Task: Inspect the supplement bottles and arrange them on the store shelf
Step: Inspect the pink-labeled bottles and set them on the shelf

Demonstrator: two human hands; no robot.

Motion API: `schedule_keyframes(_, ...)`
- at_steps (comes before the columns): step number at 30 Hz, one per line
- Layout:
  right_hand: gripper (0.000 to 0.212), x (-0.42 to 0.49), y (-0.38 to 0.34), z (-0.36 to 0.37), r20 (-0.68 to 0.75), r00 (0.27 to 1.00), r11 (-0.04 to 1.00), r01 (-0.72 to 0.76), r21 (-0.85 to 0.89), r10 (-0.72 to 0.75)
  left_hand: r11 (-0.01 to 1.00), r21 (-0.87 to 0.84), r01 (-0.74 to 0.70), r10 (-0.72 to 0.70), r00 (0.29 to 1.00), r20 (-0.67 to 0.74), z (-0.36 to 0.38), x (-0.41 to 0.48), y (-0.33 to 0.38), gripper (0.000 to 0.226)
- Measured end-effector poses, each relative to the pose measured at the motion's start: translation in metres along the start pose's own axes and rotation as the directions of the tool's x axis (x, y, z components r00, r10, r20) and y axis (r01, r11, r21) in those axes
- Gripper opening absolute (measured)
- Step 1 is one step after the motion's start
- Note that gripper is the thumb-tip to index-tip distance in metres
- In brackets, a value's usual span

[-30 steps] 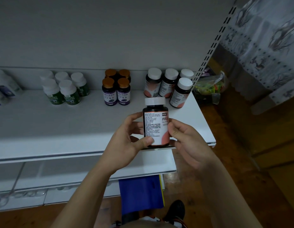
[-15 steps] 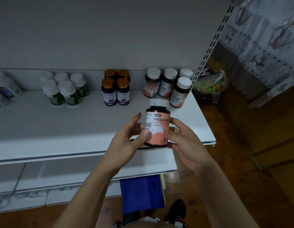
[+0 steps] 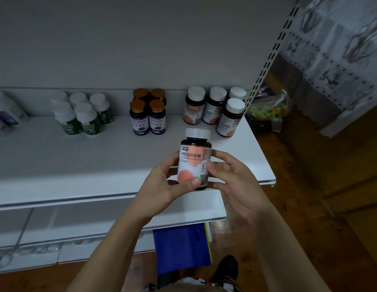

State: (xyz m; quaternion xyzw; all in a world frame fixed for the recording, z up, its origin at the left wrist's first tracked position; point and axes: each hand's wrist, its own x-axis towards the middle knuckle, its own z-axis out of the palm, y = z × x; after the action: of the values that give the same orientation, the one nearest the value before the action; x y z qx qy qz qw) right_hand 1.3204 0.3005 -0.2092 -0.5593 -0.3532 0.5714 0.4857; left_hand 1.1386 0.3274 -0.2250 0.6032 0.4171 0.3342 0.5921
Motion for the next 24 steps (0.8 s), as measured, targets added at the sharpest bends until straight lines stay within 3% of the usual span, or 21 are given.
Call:
schedule_keyframes(5, 0.037, 0.0, 0.003, 0.001, -0.019, 0.999, 0.995, 0.028, -0.091, -0.029, 0.996, 0.079, 0.045, -0.035, 0.992, -0.12, 0.003, 0.007, 0.001, 0.058)
schedule_keyframes(12, 0.032, 0.011, 0.005, 0.003, -0.055, 0.988, 0.942, 0.12, -0.314, -0.144, 0.953, 0.301, 0.023, 0.021, 0.989, -0.144, -0.001, 0.02, 0.0, 0.065)
schedule_keyframes(15, 0.045, 0.019, -0.004, 0.003, -0.046, 0.97, 0.844, 0.182, -0.505, -0.237, 0.926, 0.375, 0.031, 0.028, 0.988, -0.15, -0.001, 0.031, -0.004, 0.066)
schedule_keyframes(18, 0.056, 0.027, -0.024, 0.009, -0.046, 0.933, 0.681, 0.226, -0.696, -0.356, 0.913, 0.407, 0.023, 0.049, 0.985, -0.164, 0.0, 0.044, -0.007, 0.067)
schedule_keyframes(21, 0.052, 0.038, -0.034, 0.013, -0.055, 0.892, 0.528, 0.215, -0.821, -0.449, 0.895, 0.447, -0.005, 0.098, 0.978, -0.184, 0.005, 0.057, -0.006, 0.063)
schedule_keyframes(24, 0.037, 0.053, -0.043, 0.011, -0.032, 0.897, 0.475, 0.203, -0.856, -0.44, 0.877, 0.481, 0.0, 0.114, 0.972, -0.207, 0.008, 0.066, -0.007, 0.06)
